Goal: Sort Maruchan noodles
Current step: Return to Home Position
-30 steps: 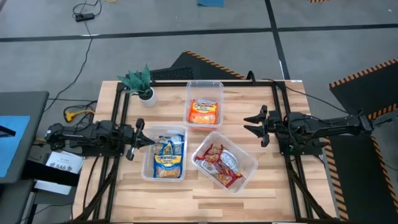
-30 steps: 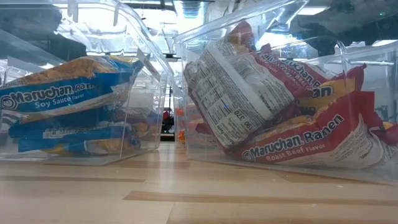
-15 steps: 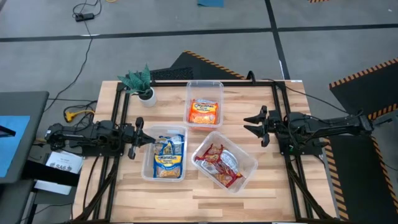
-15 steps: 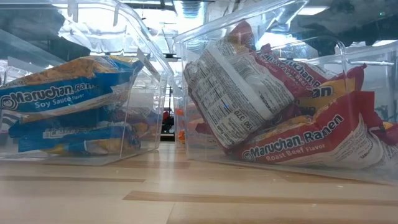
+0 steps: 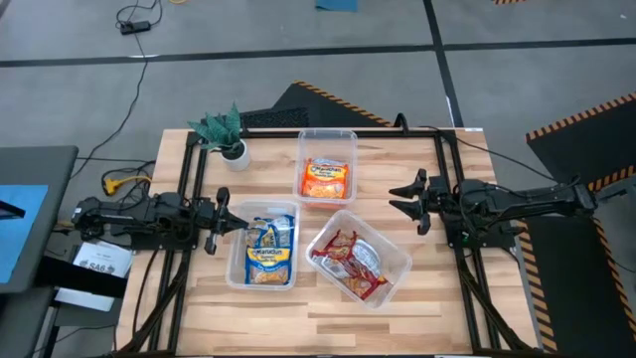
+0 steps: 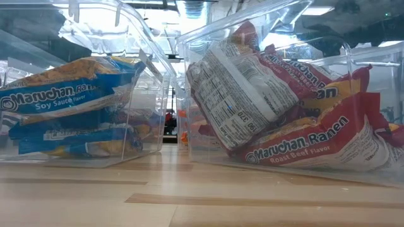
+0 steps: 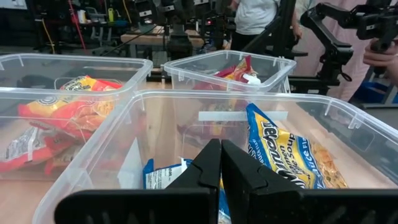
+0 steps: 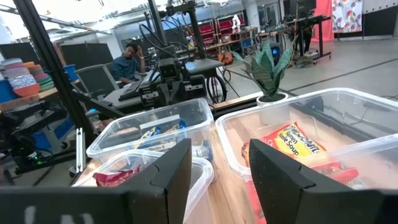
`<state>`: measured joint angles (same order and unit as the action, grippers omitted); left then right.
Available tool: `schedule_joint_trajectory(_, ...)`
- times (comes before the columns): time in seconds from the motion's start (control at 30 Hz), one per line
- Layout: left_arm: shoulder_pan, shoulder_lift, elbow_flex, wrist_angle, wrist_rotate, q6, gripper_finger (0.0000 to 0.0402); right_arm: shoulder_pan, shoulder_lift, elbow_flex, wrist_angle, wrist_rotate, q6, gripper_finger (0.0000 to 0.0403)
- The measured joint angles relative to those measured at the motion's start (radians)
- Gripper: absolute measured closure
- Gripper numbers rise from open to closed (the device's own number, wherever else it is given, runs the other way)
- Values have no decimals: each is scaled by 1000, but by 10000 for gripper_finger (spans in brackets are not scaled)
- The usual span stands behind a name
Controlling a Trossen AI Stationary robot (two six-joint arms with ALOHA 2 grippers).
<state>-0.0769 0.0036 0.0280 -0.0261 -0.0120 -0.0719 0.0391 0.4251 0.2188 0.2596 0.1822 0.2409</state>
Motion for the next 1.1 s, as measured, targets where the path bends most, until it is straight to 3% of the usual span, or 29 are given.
schedule_joint_trajectory(0.33, 0, 0, 0, 0, 0, 0, 401, -2, -55, 0, 72, 0, 23, 221)
schedule_joint_trajectory(0.6, 0, 0, 0, -1, 1, -1, 401, 0, -226, 0, -160, -6, 14, 221)
schedule_joint_trajectory(0.8, 0, 0, 0, -1, 1, -2, 401, 1, -348, 0, -244, -100, -8, 221)
schedule_joint_trajectory(1.1, 0, 0, 1, -1, 1, -3, 401, 1, -421, -148, -48, -157, -96, 257)
